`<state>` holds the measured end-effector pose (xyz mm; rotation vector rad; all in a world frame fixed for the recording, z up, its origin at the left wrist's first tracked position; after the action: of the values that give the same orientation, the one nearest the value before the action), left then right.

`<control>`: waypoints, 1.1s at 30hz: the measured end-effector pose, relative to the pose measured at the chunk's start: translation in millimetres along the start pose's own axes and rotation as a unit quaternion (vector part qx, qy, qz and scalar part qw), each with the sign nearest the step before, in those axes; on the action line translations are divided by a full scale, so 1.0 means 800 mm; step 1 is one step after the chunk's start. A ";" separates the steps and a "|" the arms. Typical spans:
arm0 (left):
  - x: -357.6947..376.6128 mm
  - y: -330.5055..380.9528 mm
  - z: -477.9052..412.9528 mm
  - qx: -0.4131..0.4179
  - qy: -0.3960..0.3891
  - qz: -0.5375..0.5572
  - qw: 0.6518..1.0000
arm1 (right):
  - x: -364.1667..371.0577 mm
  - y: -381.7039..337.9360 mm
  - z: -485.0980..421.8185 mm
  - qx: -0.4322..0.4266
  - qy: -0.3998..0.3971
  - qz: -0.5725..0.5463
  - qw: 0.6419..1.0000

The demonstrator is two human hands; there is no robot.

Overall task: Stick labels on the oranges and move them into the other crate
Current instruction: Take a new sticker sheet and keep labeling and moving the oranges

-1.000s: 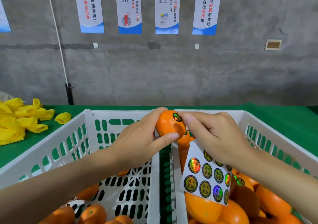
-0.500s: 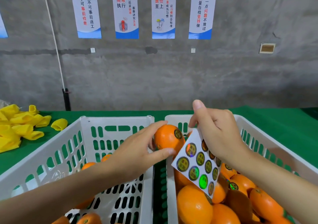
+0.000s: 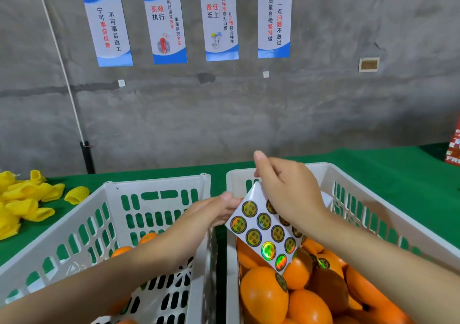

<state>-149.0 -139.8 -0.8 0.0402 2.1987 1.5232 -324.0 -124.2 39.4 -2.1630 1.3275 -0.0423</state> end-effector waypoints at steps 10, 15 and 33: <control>0.019 0.048 0.006 0.016 0.046 -0.015 0.999 | -0.010 -0.034 -0.004 -0.059 0.025 -0.027 0.998; -0.031 0.090 0.038 0.014 0.109 0.015 0.994 | -0.043 -0.035 -0.022 0.144 -0.132 -0.054 0.979; -0.032 0.101 0.267 0.040 0.204 0.155 0.966 | -0.230 -0.130 0.183 0.272 -0.125 -0.332 0.894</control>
<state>-62.2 72.0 20.9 0.1087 2.6826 1.7321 -285.4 129.1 20.9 -1.9328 0.3191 -0.3484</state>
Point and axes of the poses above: each hand's wrist, its own z-axis away from the middle knuckle, its own x-axis out of the palm, y = z × x, the point moved 5 cm from there along -z, towards the middle knuckle, and after that the axes turned 15 degrees about y, right-handed, at the moved point
